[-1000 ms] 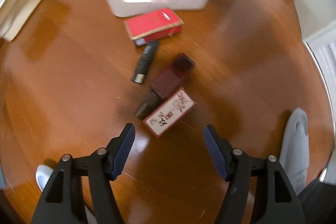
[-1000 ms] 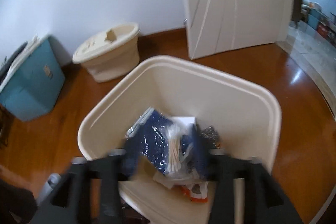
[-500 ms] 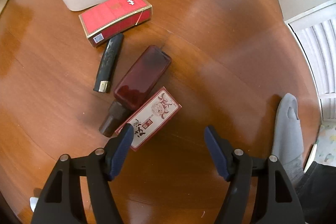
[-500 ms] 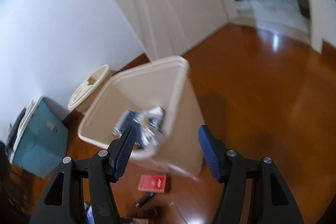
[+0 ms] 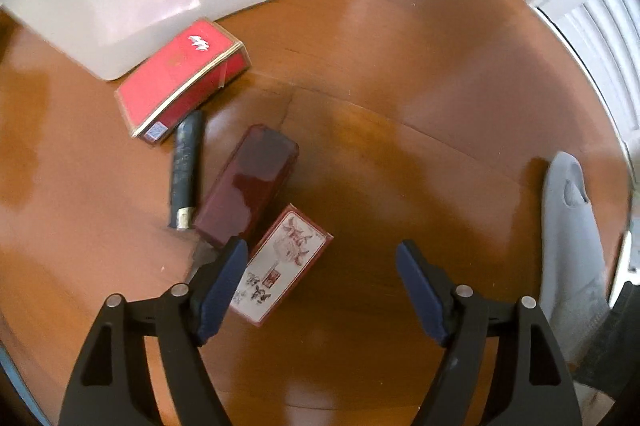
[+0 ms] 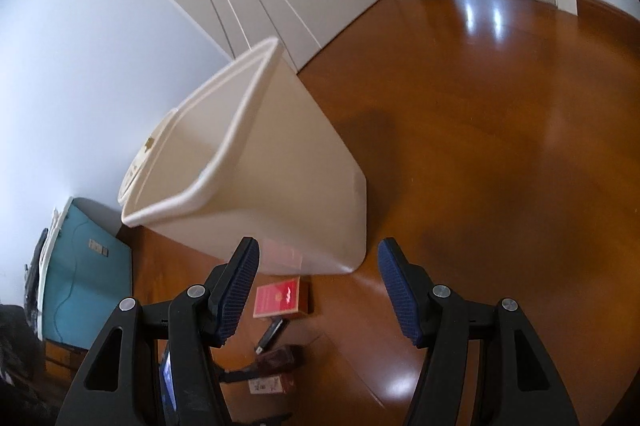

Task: Collect trash
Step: 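Grasp the white rose-printed box with the left tool while the right tool grasps the dark red bottle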

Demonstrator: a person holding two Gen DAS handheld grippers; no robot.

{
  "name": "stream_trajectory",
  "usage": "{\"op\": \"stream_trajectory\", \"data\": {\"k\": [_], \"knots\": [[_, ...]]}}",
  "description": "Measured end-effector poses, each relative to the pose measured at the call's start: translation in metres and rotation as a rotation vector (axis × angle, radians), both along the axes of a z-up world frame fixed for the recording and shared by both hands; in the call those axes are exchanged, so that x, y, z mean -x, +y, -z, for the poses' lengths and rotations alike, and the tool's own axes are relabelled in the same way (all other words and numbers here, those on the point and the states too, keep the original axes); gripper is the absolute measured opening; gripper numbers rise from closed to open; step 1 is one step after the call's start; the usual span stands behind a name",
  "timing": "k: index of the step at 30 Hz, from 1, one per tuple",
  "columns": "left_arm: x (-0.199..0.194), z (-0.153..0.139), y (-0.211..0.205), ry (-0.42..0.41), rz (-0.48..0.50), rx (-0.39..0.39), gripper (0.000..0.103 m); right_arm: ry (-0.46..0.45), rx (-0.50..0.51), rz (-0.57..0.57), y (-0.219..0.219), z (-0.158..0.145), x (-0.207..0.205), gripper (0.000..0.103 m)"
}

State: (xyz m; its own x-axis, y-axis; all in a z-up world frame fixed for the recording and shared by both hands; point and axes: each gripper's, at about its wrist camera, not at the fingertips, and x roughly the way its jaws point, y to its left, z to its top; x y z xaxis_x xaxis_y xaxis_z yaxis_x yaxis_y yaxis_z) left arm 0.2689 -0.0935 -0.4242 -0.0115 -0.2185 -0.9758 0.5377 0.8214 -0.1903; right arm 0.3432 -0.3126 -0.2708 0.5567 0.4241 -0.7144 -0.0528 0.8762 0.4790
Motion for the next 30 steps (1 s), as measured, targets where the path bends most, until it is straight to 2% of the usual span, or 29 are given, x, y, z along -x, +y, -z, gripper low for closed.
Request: {"op": "stream_trajectory", "data": {"k": [3,7,8,10,11,12,13,15,17,18,19,23,26,29,30], "knots": [[-0.007,0.009,-0.009,0.053,0.083,-0.04,0.077,0.044,-0.002,0.001,0.0,0.01,0.0,0.065],[0.002,0.03,-0.012,0.146,0.154,-0.088,0.077,0.053,-0.011,0.019,-0.002,0.013,0.0,0.065],[0.006,0.036,-0.012,0.145,0.177,-0.119,0.077,0.056,-0.014,0.019,0.001,0.014,0.0,0.065],[0.014,0.035,-0.016,0.1,0.217,-0.124,0.078,0.06,-0.015,0.018,0.002,0.016,0.0,0.065],[0.014,0.034,-0.016,0.09,0.198,-0.131,0.077,0.063,-0.011,0.015,0.003,0.018,0.001,0.065],[0.012,0.033,-0.017,0.083,0.178,-0.125,0.071,0.064,-0.008,0.011,0.005,0.02,0.002,0.065],[0.009,0.029,-0.016,0.069,0.14,-0.113,0.06,0.068,-0.002,0.008,0.006,0.022,0.003,0.065],[0.004,0.025,-0.012,0.069,0.073,-0.084,0.048,0.085,0.001,0.003,0.009,0.028,0.005,0.065],[-0.006,0.022,-0.008,0.079,-0.003,-0.041,0.043,0.107,0.001,-0.003,0.011,0.036,0.008,0.065],[-0.009,0.021,-0.007,0.074,-0.015,-0.038,0.033,0.112,0.004,-0.005,0.011,0.037,0.008,0.065],[-0.013,0.02,-0.006,0.075,-0.029,-0.038,0.029,0.117,0.007,-0.006,0.011,0.04,0.009,0.065],[-0.019,0.013,0.011,0.073,-0.083,-0.022,0.029,0.131,0.041,-0.029,0.014,0.049,0.013,0.065],[-0.016,-0.007,0.027,0.045,-0.159,0.01,0.029,0.134,0.084,-0.148,0.028,0.06,0.021,0.065],[-0.013,-0.033,0.058,0.026,-0.369,0.076,0.029,0.086,0.184,-0.419,0.07,0.074,0.036,0.065],[-0.01,-0.041,0.07,0.025,-0.454,0.105,0.029,0.049,0.251,-0.557,0.093,0.081,0.044,0.065]]}}
